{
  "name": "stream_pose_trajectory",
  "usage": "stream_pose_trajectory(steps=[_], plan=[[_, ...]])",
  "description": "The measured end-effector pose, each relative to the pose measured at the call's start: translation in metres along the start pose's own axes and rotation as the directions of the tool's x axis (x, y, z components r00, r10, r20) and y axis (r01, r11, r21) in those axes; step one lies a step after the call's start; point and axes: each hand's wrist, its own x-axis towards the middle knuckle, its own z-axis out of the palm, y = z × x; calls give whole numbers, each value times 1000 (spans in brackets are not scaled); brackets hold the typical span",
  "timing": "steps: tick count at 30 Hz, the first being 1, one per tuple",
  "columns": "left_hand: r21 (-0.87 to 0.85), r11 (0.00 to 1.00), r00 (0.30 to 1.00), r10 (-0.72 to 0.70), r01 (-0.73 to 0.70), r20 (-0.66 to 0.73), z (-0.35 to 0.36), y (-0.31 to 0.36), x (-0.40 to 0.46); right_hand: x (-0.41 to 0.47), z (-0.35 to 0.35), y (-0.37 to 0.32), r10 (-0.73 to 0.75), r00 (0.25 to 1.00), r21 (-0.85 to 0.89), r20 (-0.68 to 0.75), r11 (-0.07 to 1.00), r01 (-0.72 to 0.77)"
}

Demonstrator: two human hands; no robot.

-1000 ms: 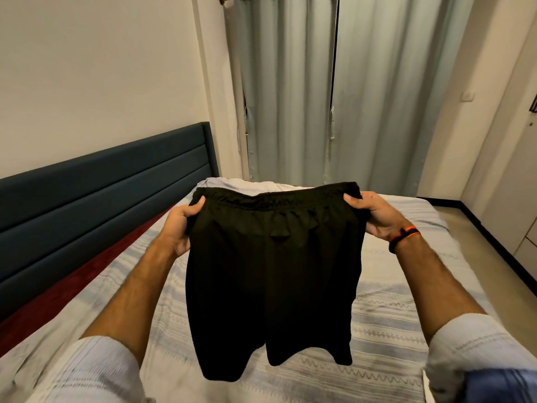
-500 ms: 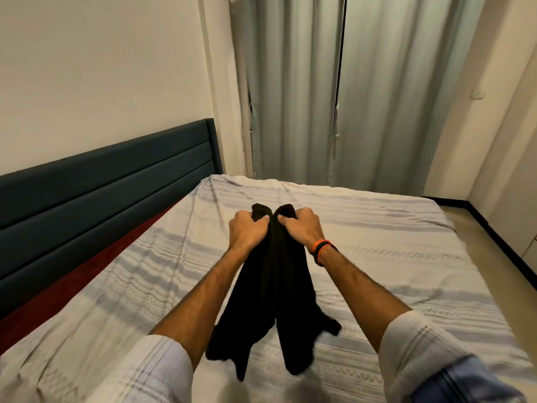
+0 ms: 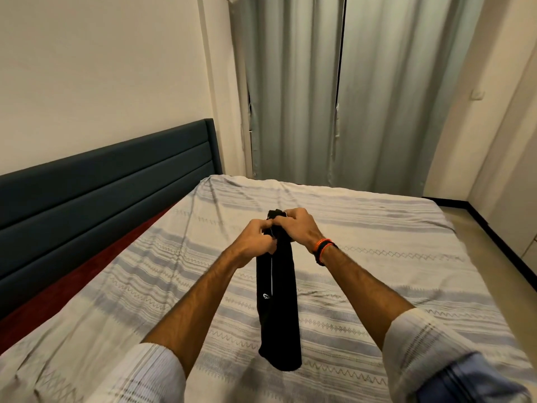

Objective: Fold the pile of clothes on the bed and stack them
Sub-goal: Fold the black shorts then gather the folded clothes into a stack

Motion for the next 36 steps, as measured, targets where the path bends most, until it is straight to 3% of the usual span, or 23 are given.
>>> stream_pose_trajectory(steps=[4,8,10,12,15,20,26,30,33,36], plan=[[-130,991,1000,21,-24,-23,-5,-15,3,4,0,5,-9,1000,-91,-26,996,7],[-154,988,961,-47,5,-274,-16,-33,10,8,-8,11,-22,1000,-19,8,1000,22],[-191,981,937,-104,41,-333,-24,-41,14,9,-16,10,-56,996,53,76,997,52],[-221,968,947,-176,117,-270,-32,-47,17,8,-26,7,-97,986,128,134,989,80],[-217,952,971,-233,216,-53,-41,-52,15,5,-38,4,-140,972,200,187,975,101],[-221,951,968,-181,218,176,-51,-54,14,-2,-54,8,-134,979,281,153,956,87],[-169,980,994,-102,107,41,-54,-44,11,-18,-66,18,-102,992,229,73,970,83],[-140,990,999,26,-29,-27,-57,-34,9,-32,-72,27,-82,996,196,41,978,72],[5,995,976,102,-103,-191,-58,-27,5,-42,-77,30,-70,997,218,33,974,61],[104,963,940,265,-247,-213,-56,-22,-2,-50,-84,30,-81,996,241,30,968,71]])
